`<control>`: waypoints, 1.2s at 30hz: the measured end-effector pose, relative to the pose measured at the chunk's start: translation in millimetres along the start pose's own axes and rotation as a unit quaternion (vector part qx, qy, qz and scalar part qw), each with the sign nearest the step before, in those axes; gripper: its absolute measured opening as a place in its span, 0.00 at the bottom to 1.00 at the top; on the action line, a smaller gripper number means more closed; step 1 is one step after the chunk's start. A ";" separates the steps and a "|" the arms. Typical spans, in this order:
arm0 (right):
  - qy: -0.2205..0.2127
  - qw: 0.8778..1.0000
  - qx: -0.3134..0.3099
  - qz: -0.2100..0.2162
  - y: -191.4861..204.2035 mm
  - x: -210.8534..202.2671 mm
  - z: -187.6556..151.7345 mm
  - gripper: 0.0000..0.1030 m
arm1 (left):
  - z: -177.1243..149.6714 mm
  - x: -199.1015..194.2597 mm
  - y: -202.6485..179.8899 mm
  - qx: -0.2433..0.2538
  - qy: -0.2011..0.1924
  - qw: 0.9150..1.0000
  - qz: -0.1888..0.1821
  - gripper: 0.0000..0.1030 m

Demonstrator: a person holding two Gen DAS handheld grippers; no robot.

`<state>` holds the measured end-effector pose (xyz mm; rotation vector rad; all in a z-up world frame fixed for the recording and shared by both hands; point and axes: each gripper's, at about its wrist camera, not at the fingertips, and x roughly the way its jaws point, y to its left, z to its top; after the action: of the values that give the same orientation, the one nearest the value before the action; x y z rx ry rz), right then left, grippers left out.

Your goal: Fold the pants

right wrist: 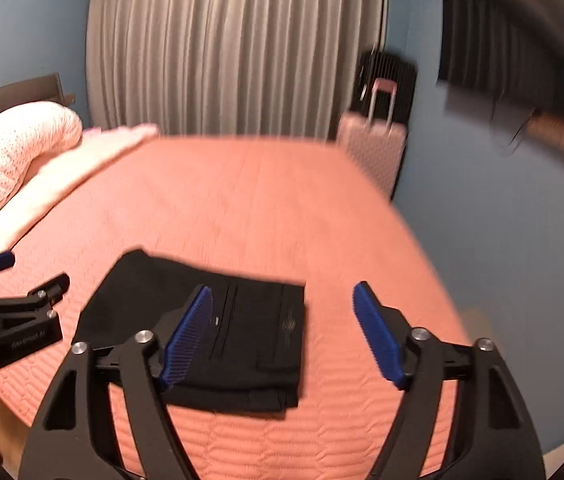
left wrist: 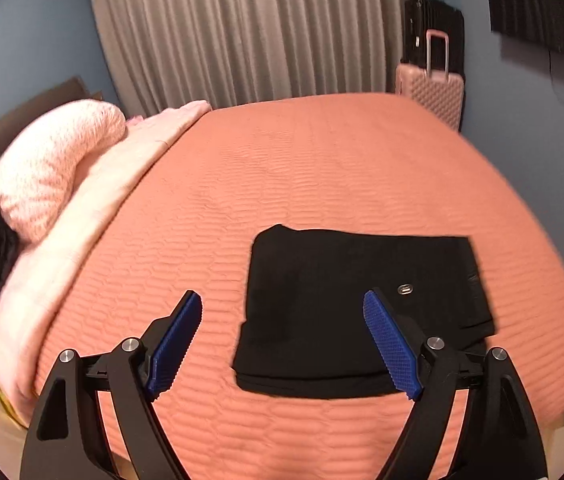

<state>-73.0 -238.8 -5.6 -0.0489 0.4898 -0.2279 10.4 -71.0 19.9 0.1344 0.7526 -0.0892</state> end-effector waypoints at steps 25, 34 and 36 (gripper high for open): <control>0.028 0.998 0.041 -0.024 2.6 -60.2 -10.0 0.82 | -45.6 -39.5 -12.4 0.010 0.024 1.000 -0.004 0.79; 0.033 0.999 0.036 -0.022 4.0 -57.6 -11.4 0.84 | -54.0 -36.3 -12.5 0.012 0.031 0.999 -0.001 0.79; 0.032 0.999 0.031 -0.020 7.4 -57.3 -11.6 0.84 | -54.2 -36.8 -11.8 0.011 0.032 0.999 -0.001 0.79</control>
<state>-126.1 -218.4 9.8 0.0083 0.5454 -0.2838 -54.4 -73.1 5.0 0.1584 0.8149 -0.0959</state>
